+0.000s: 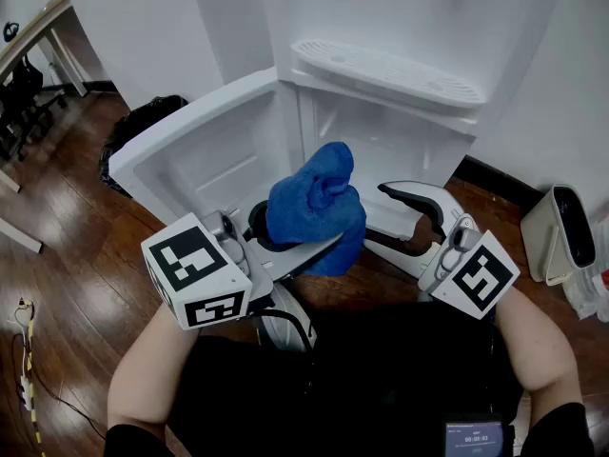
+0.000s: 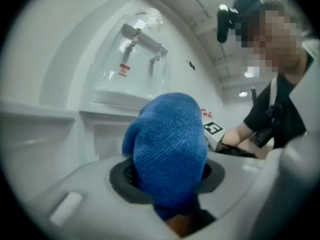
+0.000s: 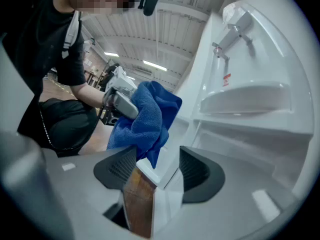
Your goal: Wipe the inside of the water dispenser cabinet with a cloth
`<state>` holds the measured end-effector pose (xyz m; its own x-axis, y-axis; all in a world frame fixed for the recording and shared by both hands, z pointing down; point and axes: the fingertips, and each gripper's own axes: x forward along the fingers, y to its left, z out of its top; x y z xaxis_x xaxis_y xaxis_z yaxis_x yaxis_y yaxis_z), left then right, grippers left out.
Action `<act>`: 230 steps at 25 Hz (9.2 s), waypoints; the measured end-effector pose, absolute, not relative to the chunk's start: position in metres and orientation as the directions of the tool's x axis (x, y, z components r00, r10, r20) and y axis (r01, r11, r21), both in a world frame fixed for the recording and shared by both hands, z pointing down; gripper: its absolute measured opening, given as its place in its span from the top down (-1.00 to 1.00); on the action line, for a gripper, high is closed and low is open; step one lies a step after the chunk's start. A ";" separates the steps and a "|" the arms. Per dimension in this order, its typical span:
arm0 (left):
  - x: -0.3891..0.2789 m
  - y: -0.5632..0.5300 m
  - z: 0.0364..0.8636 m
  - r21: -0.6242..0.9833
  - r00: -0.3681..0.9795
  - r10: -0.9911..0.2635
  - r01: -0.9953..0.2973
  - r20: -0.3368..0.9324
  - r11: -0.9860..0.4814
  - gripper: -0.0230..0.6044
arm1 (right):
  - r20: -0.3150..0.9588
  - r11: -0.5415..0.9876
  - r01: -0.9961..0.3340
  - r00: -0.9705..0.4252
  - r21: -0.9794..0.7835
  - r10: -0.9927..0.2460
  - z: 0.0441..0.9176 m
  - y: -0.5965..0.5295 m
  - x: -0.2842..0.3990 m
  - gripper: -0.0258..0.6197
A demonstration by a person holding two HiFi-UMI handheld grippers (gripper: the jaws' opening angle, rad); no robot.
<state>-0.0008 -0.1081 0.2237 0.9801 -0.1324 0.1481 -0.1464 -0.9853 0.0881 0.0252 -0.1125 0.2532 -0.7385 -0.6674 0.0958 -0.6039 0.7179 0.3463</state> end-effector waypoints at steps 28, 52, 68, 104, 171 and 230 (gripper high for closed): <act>-0.040 -0.053 0.165 0.307 0.991 0.133 0.127 0.000 -0.943 -0.51 | -0.273 0.857 -0.515 -0.822 -0.021 -0.500 0.133 -0.071 0.011 0.28; -0.246 -0.225 0.261 -0.019 0.529 -0.797 -0.830 0.290 -0.558 0.04 | 0.145 0.358 -0.887 -0.329 0.292 -0.933 0.131 -0.292 -0.084 0.21; -0.223 -0.176 0.261 -0.085 0.598 -0.787 -0.785 0.152 -0.613 0.27 | 0.124 0.809 -0.582 -0.800 0.080 -0.587 0.143 -0.156 -0.205 0.20; -0.235 -0.189 0.292 -0.100 0.561 -0.780 -0.791 0.276 -0.604 0.21 | -0.012 0.791 -0.595 -0.798 -0.144 -0.602 0.201 -0.154 -0.212 0.19; -0.254 -0.208 0.320 -0.017 0.510 -0.771 -0.830 0.382 -0.558 0.32 | 0.334 0.362 -0.866 -0.474 -0.345 -0.815 0.390 -0.295 -0.072 0.19; -0.274 -0.214 0.304 0.042 0.461 -0.832 -0.880 0.309 -0.472 0.33 | 0.343 0.342 -0.932 -0.283 0.123 -0.896 0.376 -0.307 -0.004 0.19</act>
<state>-0.2740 -0.2142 0.3045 0.4610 -0.8319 0.3088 -0.8804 -0.4724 0.0417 -0.0044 -0.3074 0.3757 -0.2832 -0.8956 0.3430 -0.9318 0.3416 0.1226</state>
